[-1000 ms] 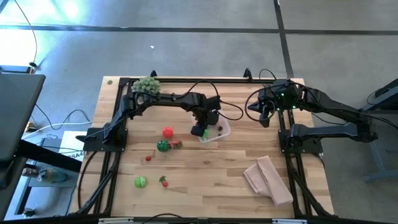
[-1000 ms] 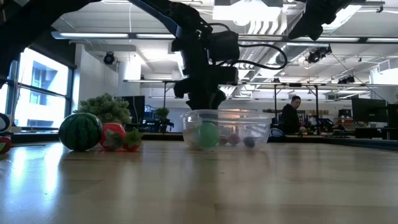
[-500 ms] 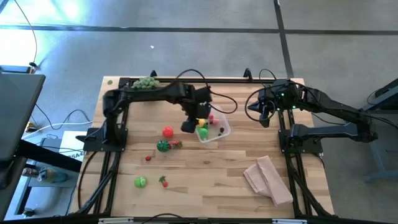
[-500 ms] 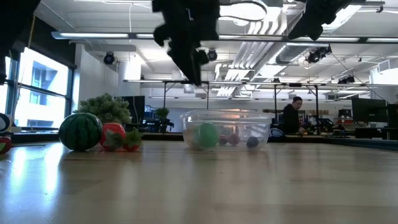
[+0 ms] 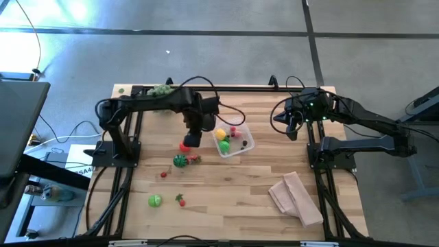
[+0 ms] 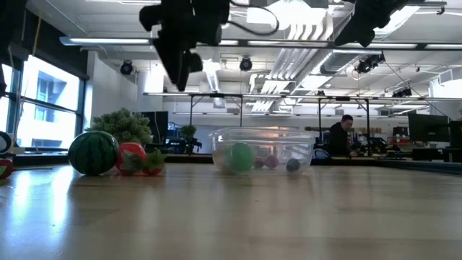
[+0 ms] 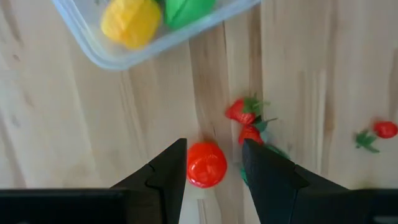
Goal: Pick and placing Produce into tupperware
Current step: Put the orange tomato into the transparent bin
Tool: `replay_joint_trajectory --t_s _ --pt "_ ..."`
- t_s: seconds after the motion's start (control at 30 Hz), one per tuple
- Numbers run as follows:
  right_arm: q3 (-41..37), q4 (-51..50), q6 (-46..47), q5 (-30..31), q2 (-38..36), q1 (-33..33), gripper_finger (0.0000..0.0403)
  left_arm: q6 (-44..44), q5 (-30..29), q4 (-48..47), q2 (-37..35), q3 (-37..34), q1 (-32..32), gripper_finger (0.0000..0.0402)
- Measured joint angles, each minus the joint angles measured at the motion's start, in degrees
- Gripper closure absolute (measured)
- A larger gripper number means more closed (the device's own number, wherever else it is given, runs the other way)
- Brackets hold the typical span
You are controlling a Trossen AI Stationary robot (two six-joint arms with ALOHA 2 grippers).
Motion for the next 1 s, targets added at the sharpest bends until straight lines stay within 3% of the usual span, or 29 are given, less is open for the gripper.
replay_joint_trajectory --t_s 0.27,0.63,1.0 --pt "0.0 0.0 0.0 0.0 0.0 0.0 0.0399 0.0 -1.1 5.5 -1.7 -12.3 0.0 0.0257" --pt "0.0 0.0 0.0 0.0 0.0 0.0 0.0399 -1.1 -1.7 21.1 -16.8 -33.3 0.0 0.0257" --pt "0.0 0.0 0.0 0.0 0.0 0.0 0.0399 -1.1 -1.4 28.6 -18.7 -39.8 0.0 0.0257"
